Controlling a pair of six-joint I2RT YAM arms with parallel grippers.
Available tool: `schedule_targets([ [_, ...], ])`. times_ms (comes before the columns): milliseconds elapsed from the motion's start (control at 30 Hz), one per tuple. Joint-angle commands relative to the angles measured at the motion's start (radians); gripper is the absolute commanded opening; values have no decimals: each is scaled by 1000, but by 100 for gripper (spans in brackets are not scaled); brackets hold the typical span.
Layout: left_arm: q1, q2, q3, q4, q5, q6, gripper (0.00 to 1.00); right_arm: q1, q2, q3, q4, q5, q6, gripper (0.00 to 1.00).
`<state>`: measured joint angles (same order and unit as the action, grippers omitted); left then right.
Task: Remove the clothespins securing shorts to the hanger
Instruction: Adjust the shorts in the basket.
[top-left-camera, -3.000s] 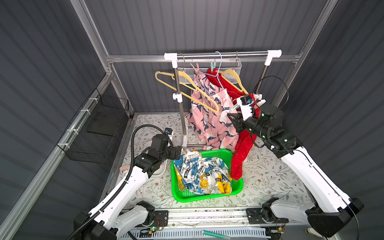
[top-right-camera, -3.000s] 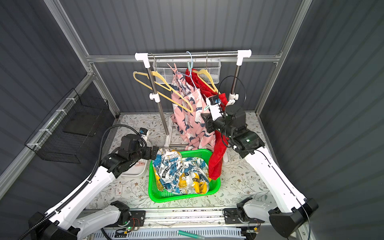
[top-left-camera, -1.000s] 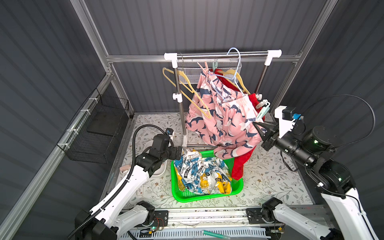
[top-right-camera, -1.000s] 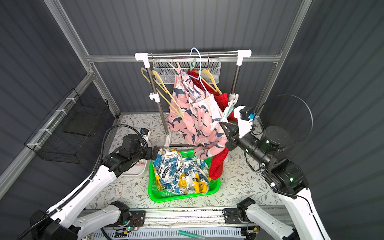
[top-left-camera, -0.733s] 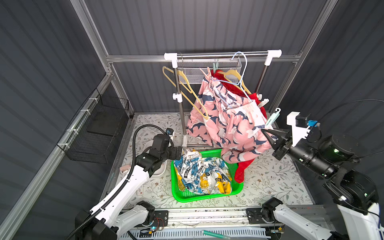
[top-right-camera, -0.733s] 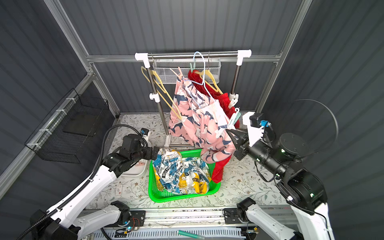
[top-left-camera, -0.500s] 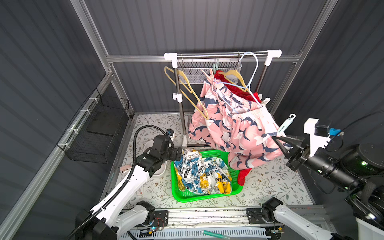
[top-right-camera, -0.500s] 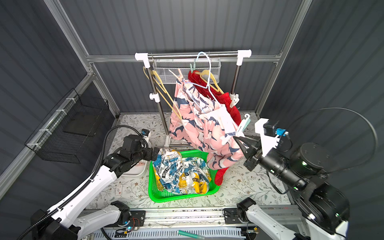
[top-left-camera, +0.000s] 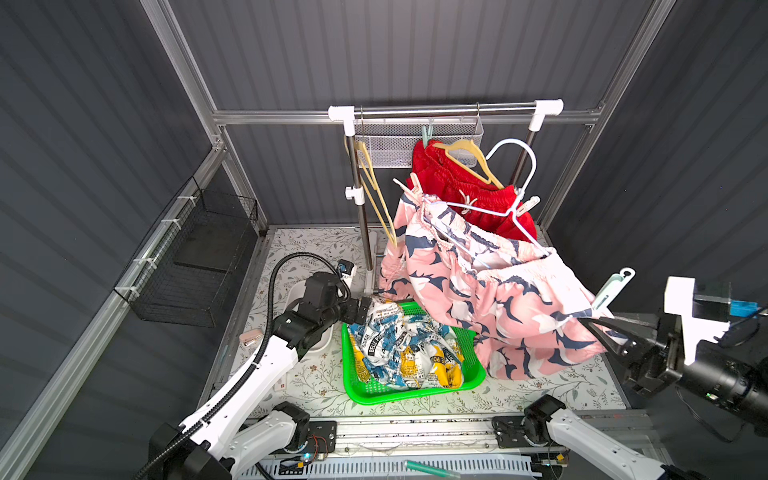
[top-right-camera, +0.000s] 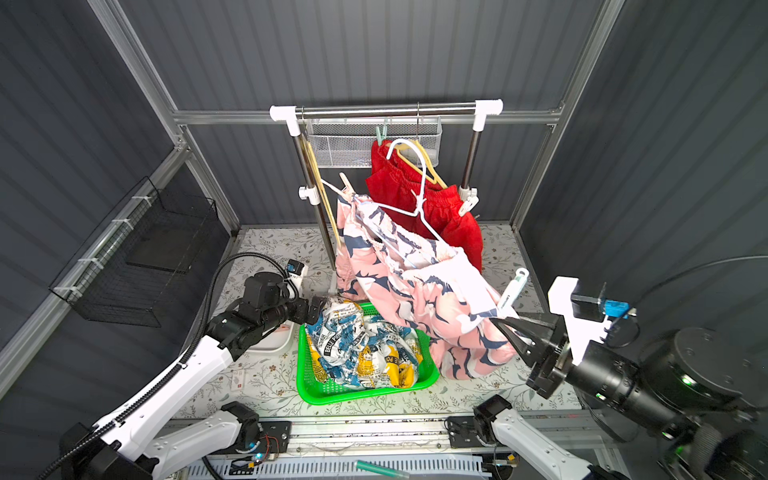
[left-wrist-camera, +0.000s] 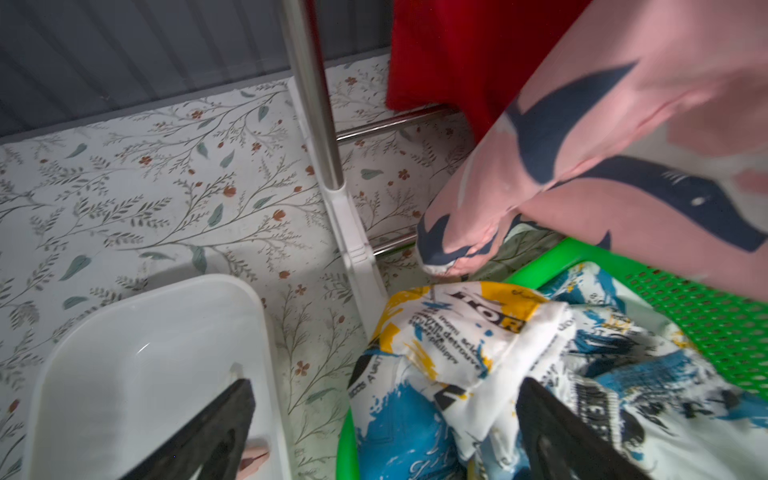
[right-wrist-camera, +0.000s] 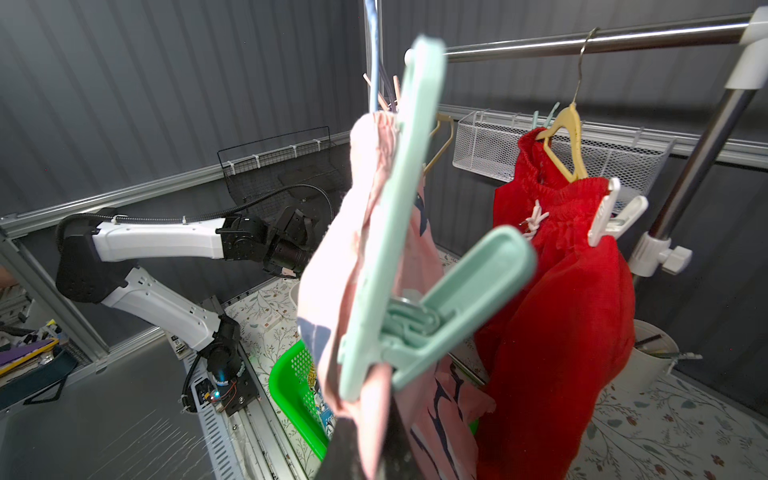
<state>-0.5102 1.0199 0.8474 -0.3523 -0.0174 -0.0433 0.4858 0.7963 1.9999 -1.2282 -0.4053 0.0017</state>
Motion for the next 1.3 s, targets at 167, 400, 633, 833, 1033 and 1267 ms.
schedule_targets([
  [167,-7,45,-15,280,326,157,100,2,32,28,-4,-83,-41,0],
  [400,-9,280,78,402,386,225,81,3,56,41,16,-104,-61,0],
  [633,-15,319,135,468,322,129,0,2,70,45,35,-85,-70,0],
  [833,-20,121,69,386,302,87,0,3,75,-2,82,-87,-62,0],
  [1033,-20,35,115,114,238,37,0,2,98,-20,124,-107,-65,0],
  [1267,-21,-54,128,-46,286,-51,0,3,172,-5,176,-164,-72,0],
])
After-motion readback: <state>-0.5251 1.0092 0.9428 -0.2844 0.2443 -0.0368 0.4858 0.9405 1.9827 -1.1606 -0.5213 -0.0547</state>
